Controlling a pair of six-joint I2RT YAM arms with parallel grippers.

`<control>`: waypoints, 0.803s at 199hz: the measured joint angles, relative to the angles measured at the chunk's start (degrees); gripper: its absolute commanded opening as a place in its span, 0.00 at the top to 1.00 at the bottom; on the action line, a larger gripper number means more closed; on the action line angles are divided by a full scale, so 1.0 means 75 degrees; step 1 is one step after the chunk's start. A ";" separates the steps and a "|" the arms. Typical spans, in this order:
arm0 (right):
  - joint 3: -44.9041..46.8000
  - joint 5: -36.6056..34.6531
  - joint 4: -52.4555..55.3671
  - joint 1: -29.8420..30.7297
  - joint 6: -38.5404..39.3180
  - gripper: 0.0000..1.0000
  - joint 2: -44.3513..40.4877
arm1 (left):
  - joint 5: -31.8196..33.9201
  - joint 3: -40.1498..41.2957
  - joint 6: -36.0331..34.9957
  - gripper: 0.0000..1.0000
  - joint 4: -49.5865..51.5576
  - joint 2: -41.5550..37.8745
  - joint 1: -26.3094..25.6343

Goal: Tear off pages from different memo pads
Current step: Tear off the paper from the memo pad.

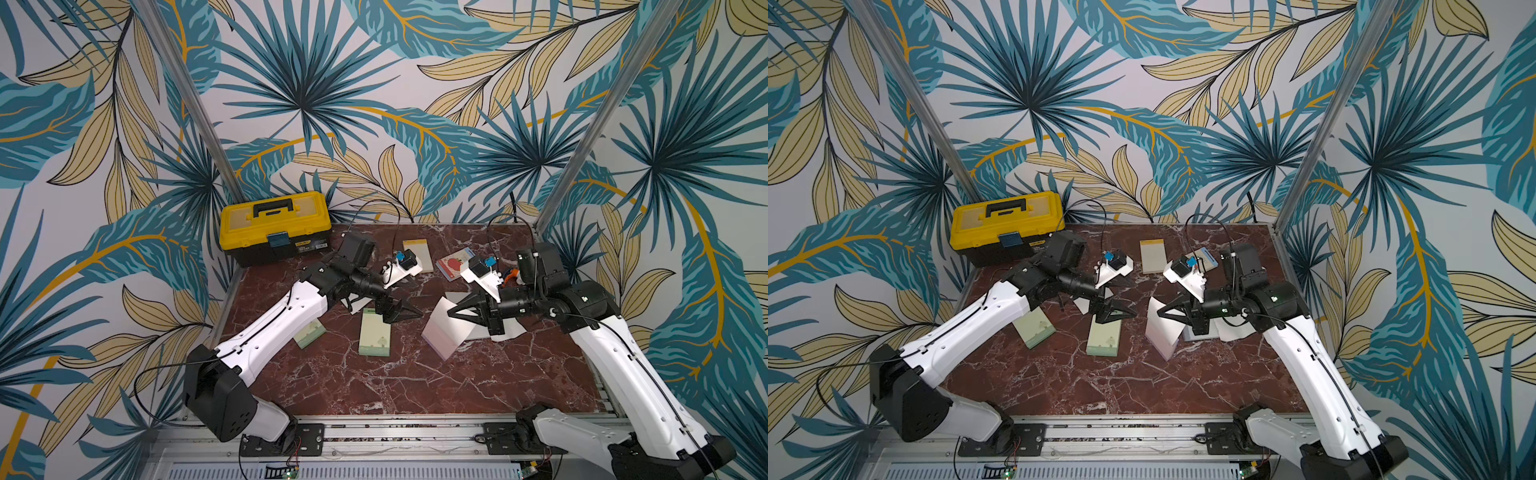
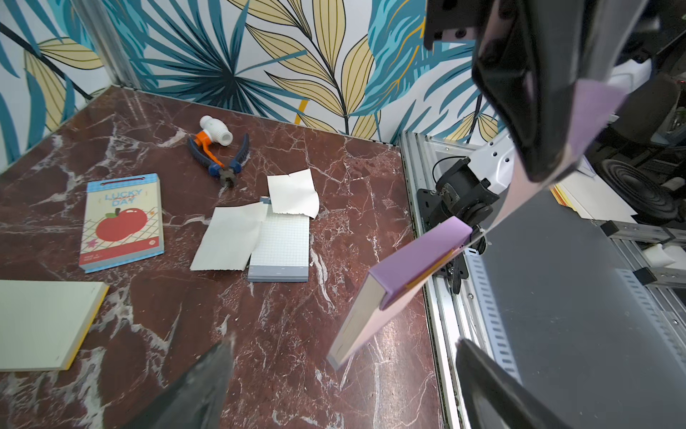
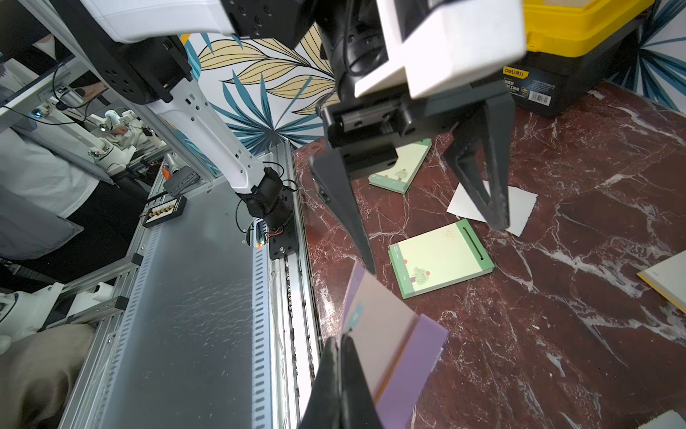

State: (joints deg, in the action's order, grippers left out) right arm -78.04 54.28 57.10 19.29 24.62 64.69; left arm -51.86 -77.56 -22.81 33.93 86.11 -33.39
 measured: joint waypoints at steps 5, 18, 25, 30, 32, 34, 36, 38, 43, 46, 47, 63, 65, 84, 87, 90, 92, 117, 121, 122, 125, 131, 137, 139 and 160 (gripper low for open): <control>-0.0044 0.0026 0.0032 0.0000 0.0009 1.00 0.0029 | -0.0070 0.0000 -0.0079 0.05 0.0017 0.0079 0.0003; -0.0178 0.0099 0.0085 0.0000 0.0038 1.00 0.0108 | -0.0312 0.0000 -0.0318 0.05 0.0090 0.0236 0.0003; -0.0259 0.0149 0.0099 0.0000 0.0041 1.00 0.0152 | -0.0481 0.0000 -0.0455 0.06 0.0146 0.0289 0.0003; -0.0323 0.0169 0.0117 0.0000 0.0044 1.00 0.0184 | -0.0603 0.0000 -0.0527 0.06 0.0175 0.0309 0.0000; -0.0347 0.0181 0.0122 0.0000 0.0044 1.00 0.0195 | -0.0659 0.0000 -0.0560 0.06 0.0187 0.0312 0.0000; -0.0373 0.0192 0.0125 0.0000 0.0047 1.00 0.0207 | -0.0702 0.0003 -0.0592 0.06 0.0192 0.0315 0.0000; -0.0399 0.0207 0.0131 0.0000 0.0050 1.00 0.0221 | -0.0749 0.0006 -0.0618 0.06 0.0192 0.0315 0.0000; -0.0423 0.0216 0.0140 0.0000 0.0055 1.00 0.0233 | -0.0810 0.0012 -0.0644 0.06 0.0189 0.0315 0.0000; -0.0472 0.0245 0.0143 0.0000 0.0061 1.00 0.0254 | -0.0912 0.0020 -0.0694 0.06 0.0189 0.0315 0.0000; -0.0498 0.0265 0.0152 0.0000 0.0061 1.00 0.0268 | -0.0973 0.0029 -0.0723 0.06 0.0181 0.0315 -0.0006; -0.0513 0.0271 0.0154 0.0000 0.0061 1.00 0.0274 | -0.1000 0.0035 -0.0740 0.06 0.0178 0.0312 -0.0009; -0.0621 0.0382 0.0169 0.0000 0.0061 1.00 0.0326 | -0.1195 0.0122 -0.0868 0.06 0.0099 0.0315 -0.0064; -0.0632 0.0388 0.0172 0.0000 0.0061 1.00 0.0332 | -0.1209 0.0143 -0.0880 0.06 0.0085 0.0315 -0.0073; -0.0670 0.0495 0.0175 0.0000 0.0061 1.00 0.0344 | -0.1428 0.0239 -0.0944 0.08 0.0017 0.0373 -0.0152; -0.0673 0.0513 0.0175 0.0000 0.0061 1.00 0.0344 | -0.1463 0.0239 -0.0965 0.08 0.0015 0.0393 -0.0163; -0.0673 0.0519 0.0178 0.0000 0.0061 1.00 0.0344 | -0.1498 0.0239 -0.0979 0.09 0.0012 0.0417 -0.0181; -0.0676 0.0522 0.0178 0.0000 0.0061 1.00 0.0344 | -0.1530 0.0239 -0.0991 0.09 0.0015 0.0437 -0.0192; -0.0682 0.0542 0.0172 0.0000 0.0055 1.00 0.0344 | -0.1708 0.0207 -0.1186 0.19 0.0189 0.0720 -0.0388; -0.0682 0.0542 0.0169 0.0000 0.0052 1.00 0.0344 | -0.1725 0.0201 -0.1244 0.23 0.0219 0.0766 -0.0423; -0.0682 0.0542 0.0169 0.0000 0.0050 1.00 0.0344 | -0.1728 0.0204 -0.1241 0.24 0.0221 0.0775 -0.0428; -0.0682 0.0542 0.0169 0.0000 0.0035 1.00 0.0344 | -0.1740 0.0201 -0.1215 0.26 0.0254 0.0816 -0.0458; -0.0682 0.0536 0.0169 0.0000 0.0023 1.00 0.0344 | -0.1754 0.0201 -0.1166 0.33 0.0262 0.0877 -0.0490; -0.0682 0.0536 0.0166 0.0000 0.0017 1.00 0.0344 | -0.1763 0.0201 -0.1119 0.40 0.0271 0.0935 -0.0510; -0.0682 0.0536 0.0166 0.0000 0.0006 1.00 0.0344 | -0.1772 0.0201 -0.1163 0.43 0.0271 0.0956 -0.0516; -0.0685 0.0501 0.0154 0.0000 -0.0055 1.00 0.0344 | -0.1693 0.0201 -0.0903 0.59 0.0195 0.1064 -0.0568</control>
State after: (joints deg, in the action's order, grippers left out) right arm -83.18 58.04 58.26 19.29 24.21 67.26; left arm -64.55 -76.05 -29.58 35.40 94.08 -37.65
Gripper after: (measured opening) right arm 0.045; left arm 0.454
